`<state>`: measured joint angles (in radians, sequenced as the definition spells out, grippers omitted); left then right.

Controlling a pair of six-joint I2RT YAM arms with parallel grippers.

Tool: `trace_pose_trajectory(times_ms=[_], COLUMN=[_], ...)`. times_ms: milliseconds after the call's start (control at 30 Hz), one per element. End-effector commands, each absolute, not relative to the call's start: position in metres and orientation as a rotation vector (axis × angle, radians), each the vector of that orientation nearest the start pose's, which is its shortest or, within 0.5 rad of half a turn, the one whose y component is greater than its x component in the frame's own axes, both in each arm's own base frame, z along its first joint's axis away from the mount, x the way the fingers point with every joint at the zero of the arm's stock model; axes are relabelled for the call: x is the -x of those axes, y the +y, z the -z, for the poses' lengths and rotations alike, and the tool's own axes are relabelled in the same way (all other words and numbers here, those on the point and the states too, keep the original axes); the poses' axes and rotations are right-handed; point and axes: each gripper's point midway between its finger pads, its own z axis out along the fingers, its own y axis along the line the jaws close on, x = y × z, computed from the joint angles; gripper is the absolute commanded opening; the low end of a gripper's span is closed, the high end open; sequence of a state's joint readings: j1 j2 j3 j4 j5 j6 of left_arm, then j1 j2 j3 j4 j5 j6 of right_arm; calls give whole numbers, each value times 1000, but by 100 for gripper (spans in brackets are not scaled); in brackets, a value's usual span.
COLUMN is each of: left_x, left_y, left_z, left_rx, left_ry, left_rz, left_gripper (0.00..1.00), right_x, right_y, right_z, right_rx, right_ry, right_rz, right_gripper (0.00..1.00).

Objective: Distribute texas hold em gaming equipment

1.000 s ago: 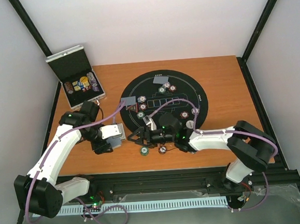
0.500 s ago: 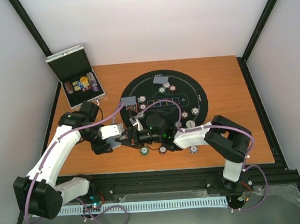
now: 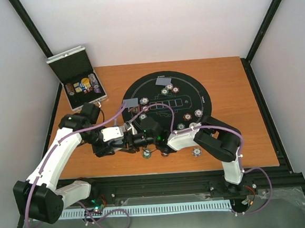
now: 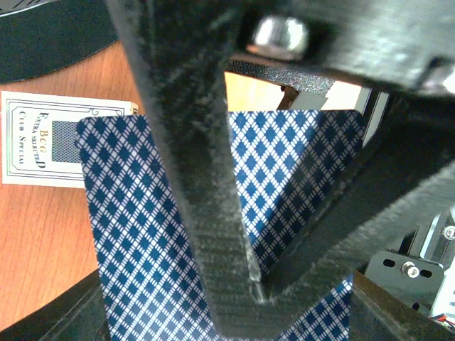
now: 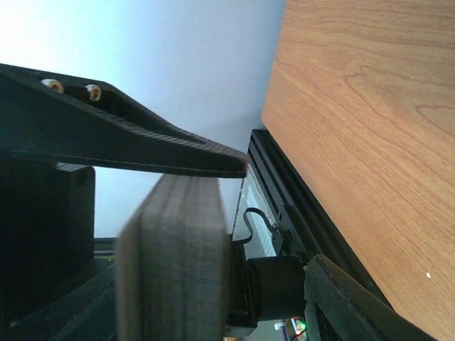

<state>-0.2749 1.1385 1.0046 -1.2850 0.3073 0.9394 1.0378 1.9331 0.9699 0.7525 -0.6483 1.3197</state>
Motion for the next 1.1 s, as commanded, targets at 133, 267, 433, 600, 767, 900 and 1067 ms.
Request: trace_pose_trajectory(times_ms=[133, 267, 433, 600, 767, 900, 1067], left_x=[-173, -173, -172, -172, -172, -171, -171], left_y=[-106, -104, -105, -105, -105, -104, -104], left_z=[-160, -160, -160, -161, -160, -160, -160], left_rx=[-1673, -1674, -1676, -1675, -1676, -1677, -1680], left_ry=[2288, 2290, 2282, 2284, 2282, 2284, 2281], left_rz=[347, 337, 340, 342, 340, 341, 335], left_gripper=[1, 1, 1, 1, 1, 1, 1], right_x=[-169, -170, -171, -170, -170, -171, -169], right_y=[488, 478, 466, 458, 456, 458, 455], right_z=[-134, -122, -120, -125, -134, -146, -151], right_rx=[275, 230, 216, 251, 273, 318, 334], right_ry=[2421, 2479, 2499, 2519, 2508, 2494, 2509], right_rz=[-2026, -1981, -1930, -1878, -1872, -1858, -1825], right_gripper=[54, 49, 47, 47, 43, 36, 32])
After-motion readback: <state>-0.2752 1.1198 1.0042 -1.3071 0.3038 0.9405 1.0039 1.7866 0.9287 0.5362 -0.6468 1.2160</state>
